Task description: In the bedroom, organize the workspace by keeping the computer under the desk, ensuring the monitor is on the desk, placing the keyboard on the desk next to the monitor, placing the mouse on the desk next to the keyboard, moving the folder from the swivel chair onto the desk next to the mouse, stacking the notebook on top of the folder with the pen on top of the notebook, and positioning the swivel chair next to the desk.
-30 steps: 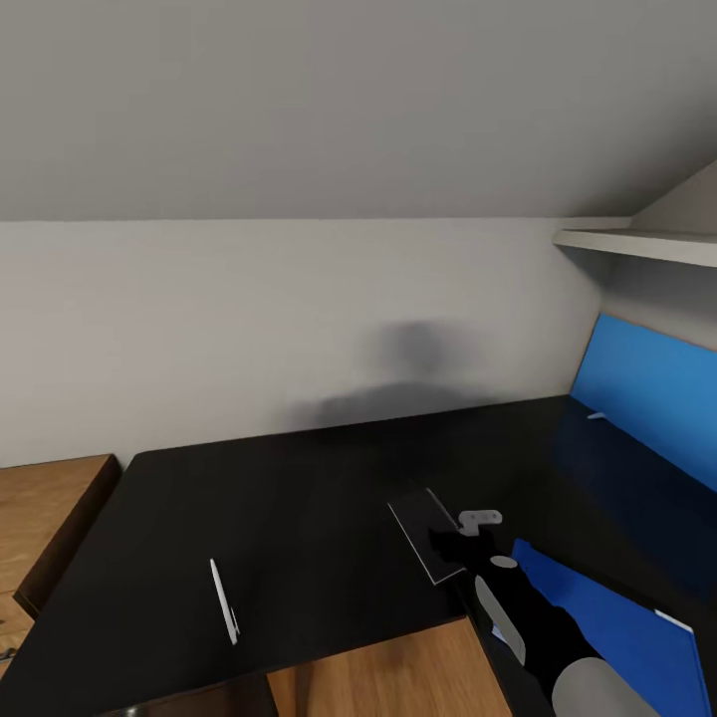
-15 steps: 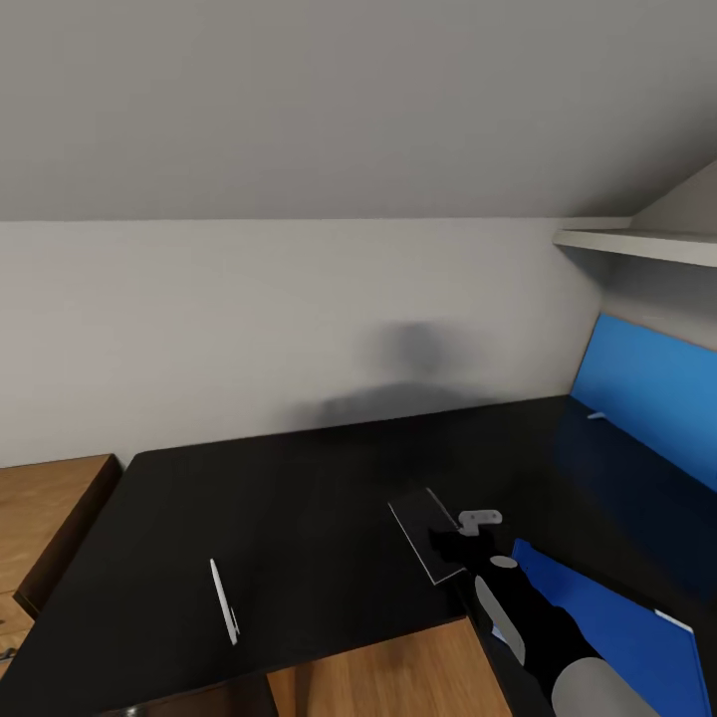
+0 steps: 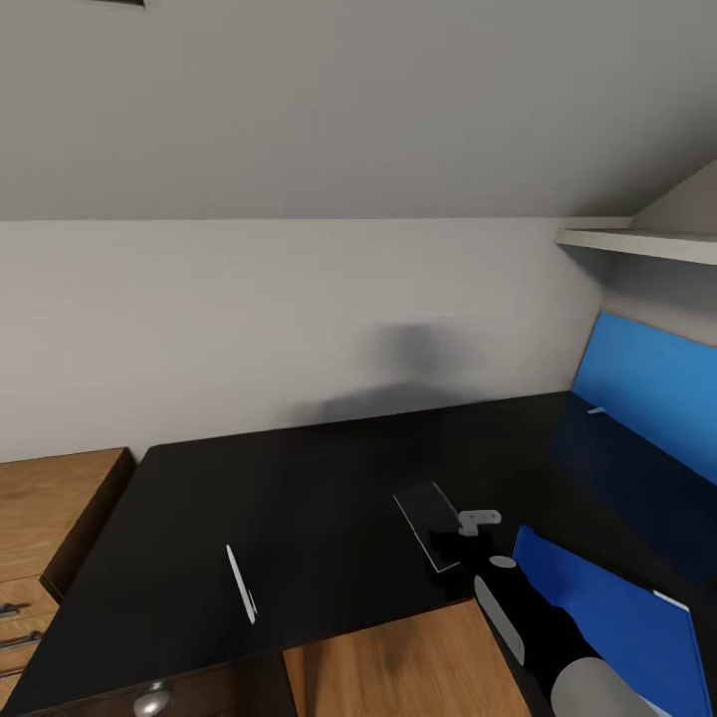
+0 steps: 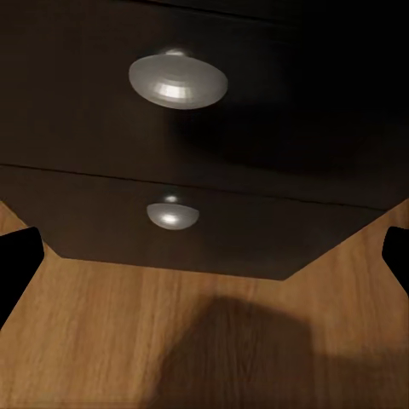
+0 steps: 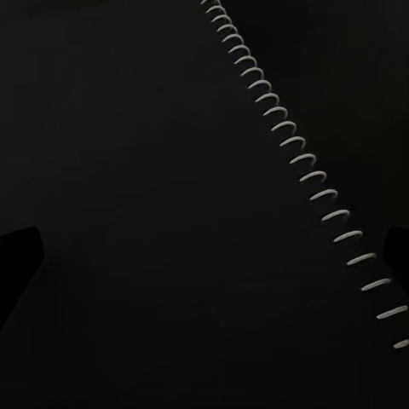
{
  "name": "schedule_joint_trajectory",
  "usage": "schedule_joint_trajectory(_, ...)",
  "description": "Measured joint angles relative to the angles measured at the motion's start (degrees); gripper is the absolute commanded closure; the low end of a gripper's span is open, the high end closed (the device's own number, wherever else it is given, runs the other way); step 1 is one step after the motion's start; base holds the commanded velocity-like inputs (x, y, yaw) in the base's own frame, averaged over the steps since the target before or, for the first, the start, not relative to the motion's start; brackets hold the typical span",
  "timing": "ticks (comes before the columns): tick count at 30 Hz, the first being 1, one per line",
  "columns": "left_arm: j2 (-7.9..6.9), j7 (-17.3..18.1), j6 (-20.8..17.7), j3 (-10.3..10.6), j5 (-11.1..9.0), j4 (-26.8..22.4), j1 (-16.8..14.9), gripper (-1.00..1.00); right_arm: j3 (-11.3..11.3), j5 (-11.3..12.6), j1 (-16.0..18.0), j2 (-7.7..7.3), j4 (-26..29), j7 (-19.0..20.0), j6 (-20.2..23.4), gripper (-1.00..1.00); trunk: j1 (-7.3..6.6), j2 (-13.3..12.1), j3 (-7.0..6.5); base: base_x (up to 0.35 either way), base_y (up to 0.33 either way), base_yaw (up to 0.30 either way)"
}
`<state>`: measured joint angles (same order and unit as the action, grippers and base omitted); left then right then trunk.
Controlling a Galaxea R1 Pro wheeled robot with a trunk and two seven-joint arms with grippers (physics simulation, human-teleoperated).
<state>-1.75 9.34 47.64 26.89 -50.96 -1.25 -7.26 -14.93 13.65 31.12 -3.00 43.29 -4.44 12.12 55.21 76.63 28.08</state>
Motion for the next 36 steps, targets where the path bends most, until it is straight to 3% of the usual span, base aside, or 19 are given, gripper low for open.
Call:
schedule_joint_trajectory(27, -0.09, 0.0, 0.08, 0.0, -0.01, 0.0, 0.0, -1.0, -0.02, -0.18, 0.0, 0.08, 0.0, 0.02, 0.03, -1.0, 0.0, 0.0, 0.0, -0.001, 0.06, 0.0)
schedule_joint_trajectory(36, -0.09, 0.0, 0.1, 0.0, -0.01, 0.0, 0.0, -1.0, -0.01, 0.05, 0.0, 0.09, -0.03, 0.06, -0.03, -1.0, 0.01, 0.0, 0.0, -0.117, 0.107, 0.0)
